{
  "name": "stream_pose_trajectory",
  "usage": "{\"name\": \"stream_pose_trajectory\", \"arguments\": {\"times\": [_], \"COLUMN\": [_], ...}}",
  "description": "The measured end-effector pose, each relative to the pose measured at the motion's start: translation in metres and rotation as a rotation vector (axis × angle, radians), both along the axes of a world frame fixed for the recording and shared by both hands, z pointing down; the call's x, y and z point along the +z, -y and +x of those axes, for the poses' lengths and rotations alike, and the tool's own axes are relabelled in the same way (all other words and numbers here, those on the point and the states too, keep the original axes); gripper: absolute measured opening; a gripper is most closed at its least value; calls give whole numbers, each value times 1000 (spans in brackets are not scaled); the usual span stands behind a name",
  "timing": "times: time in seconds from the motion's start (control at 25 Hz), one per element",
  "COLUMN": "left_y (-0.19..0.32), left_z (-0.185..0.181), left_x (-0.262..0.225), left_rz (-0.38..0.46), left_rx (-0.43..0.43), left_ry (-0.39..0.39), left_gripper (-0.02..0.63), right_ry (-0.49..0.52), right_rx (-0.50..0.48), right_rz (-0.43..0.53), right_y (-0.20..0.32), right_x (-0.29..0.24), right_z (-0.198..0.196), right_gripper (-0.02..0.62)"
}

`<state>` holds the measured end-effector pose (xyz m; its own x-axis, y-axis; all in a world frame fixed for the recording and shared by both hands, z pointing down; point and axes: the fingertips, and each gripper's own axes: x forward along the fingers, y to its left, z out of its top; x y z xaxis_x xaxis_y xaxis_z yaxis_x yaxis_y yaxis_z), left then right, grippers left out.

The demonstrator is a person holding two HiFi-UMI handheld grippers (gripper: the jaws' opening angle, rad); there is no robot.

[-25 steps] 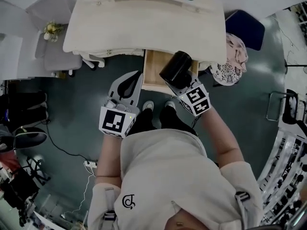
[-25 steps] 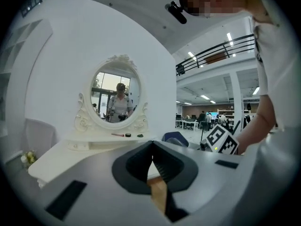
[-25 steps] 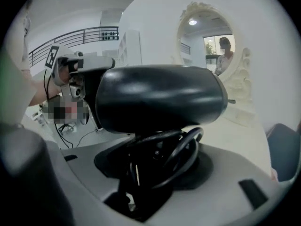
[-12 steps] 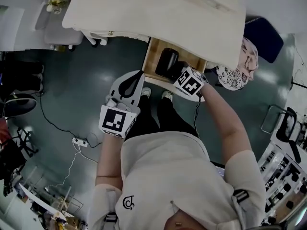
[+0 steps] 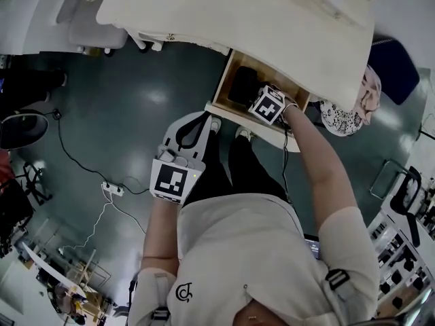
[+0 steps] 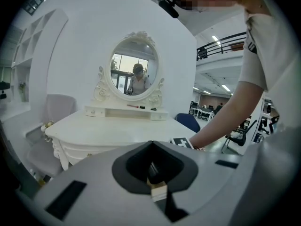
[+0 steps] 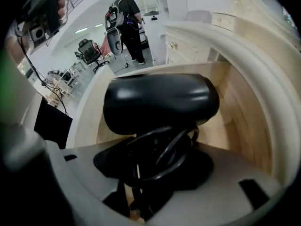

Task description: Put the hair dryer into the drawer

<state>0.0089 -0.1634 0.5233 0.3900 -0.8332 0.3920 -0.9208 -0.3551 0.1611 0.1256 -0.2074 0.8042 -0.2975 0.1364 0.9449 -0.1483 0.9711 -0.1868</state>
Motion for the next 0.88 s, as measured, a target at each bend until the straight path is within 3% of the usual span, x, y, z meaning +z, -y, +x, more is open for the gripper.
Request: {"name": "stream_pose_trajectory", "arguments": {"times": [0.2, 0.32, 0.48, 0.68, 0.88], "left_y": [-1, 3, 9, 13, 15], "left_z": [-7, -10, -11, -7, -7], "left_x": [8, 5, -1, -1, -1], "left_rz": [-21, -6, 21, 20, 7], "left_rx": [-8, -8, -3, 21, 44], "left_ry": [-20, -32, -49, -49, -48], "left_gripper": [14, 14, 14, 14, 14], "right_ry": [22, 18, -20, -25, -15], "right_rx": [48, 27, -36, -20, -19], "right_rz": [-41, -54, -2, -13, 41], "right_y": [-4, -13, -20, -23, -12], "right_x": [11, 14, 22, 20, 5], "right_z": [-7, -7, -2, -5, -4], "right_gripper": [252, 255, 268, 278, 351]}}
